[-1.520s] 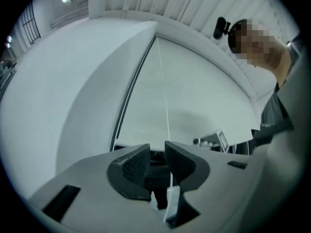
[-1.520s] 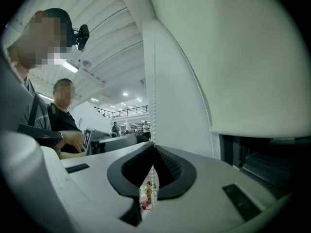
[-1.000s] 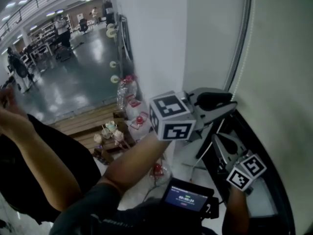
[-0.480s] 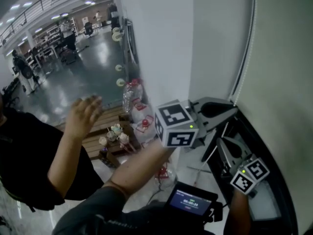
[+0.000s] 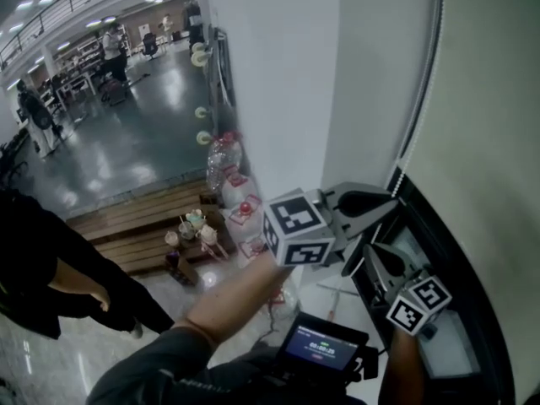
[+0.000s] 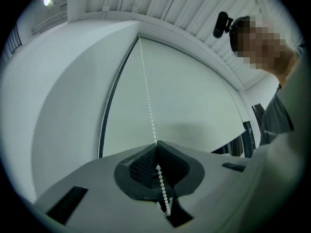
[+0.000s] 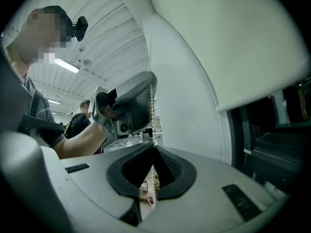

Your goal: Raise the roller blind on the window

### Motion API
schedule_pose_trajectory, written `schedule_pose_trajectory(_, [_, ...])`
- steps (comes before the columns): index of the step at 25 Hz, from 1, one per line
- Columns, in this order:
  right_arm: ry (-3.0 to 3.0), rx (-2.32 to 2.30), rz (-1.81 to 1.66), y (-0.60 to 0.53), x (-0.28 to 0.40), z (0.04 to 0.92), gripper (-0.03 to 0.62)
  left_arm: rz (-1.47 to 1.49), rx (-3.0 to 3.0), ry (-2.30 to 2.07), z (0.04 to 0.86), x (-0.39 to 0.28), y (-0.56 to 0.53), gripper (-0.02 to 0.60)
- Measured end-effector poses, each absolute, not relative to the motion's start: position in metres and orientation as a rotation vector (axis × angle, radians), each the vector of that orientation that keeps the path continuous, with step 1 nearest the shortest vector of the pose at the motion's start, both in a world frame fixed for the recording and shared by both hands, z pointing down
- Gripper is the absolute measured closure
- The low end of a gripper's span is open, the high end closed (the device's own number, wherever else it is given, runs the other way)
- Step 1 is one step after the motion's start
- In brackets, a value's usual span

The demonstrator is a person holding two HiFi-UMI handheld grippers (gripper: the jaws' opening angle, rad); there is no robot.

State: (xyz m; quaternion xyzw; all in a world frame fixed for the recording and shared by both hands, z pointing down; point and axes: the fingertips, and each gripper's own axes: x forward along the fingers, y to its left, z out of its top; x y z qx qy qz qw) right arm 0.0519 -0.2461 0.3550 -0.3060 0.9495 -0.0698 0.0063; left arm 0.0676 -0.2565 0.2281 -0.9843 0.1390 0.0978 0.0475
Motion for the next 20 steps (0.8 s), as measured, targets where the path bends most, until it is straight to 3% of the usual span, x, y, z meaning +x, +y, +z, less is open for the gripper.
schedule_pose_trajectory(16, [3.002,-1.082,-0.4,-0.242,0.069,0.434,0.589,0.206,-3.107,0.455,0.312,0.074,-0.256,0.58])
schedule_pose_trajectory(20, [3.033,-1.137,-0.314,-0.235,0.078,0.417,0.548,0.197,-3.09,0.485,0.312,0.068,-0.259,0.579])
